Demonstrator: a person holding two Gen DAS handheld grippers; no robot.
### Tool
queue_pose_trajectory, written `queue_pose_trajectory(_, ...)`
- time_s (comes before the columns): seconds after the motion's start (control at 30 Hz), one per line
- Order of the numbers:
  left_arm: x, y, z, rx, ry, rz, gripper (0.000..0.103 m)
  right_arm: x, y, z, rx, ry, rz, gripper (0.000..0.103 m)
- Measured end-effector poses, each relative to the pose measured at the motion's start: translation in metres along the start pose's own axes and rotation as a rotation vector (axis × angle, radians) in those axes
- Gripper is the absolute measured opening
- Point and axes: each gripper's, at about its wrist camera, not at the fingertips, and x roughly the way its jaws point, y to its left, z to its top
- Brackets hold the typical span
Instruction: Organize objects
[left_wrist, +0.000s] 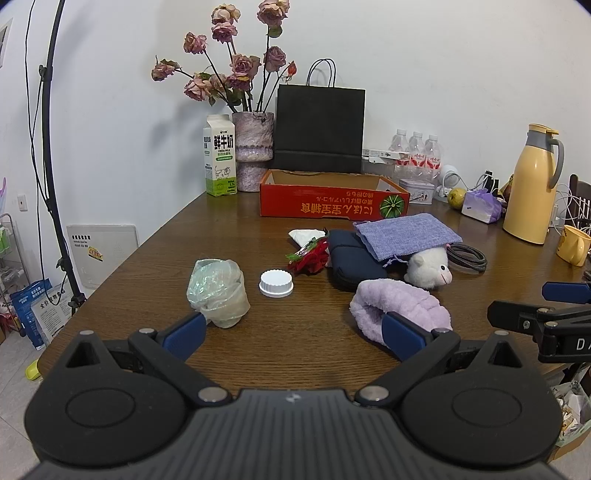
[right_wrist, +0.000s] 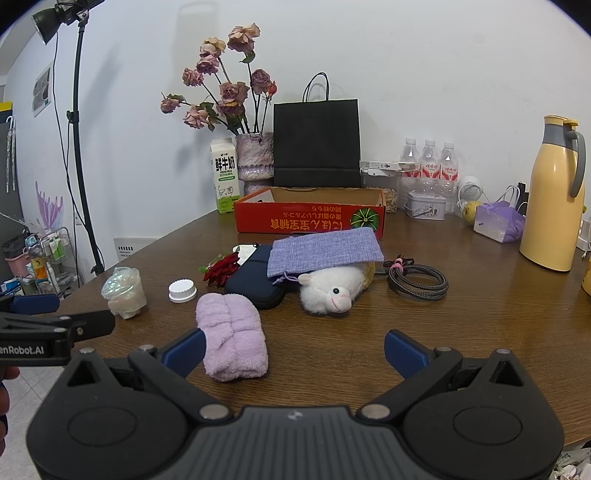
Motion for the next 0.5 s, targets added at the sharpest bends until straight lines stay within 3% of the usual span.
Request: queue_pose_trajectory(0.5,0.0018,0.0032,-0.0030,-0.007,0.002,0.007,0.103,0.0033,0.0053,0.0002,-0.001,0.002,0.004,0.103)
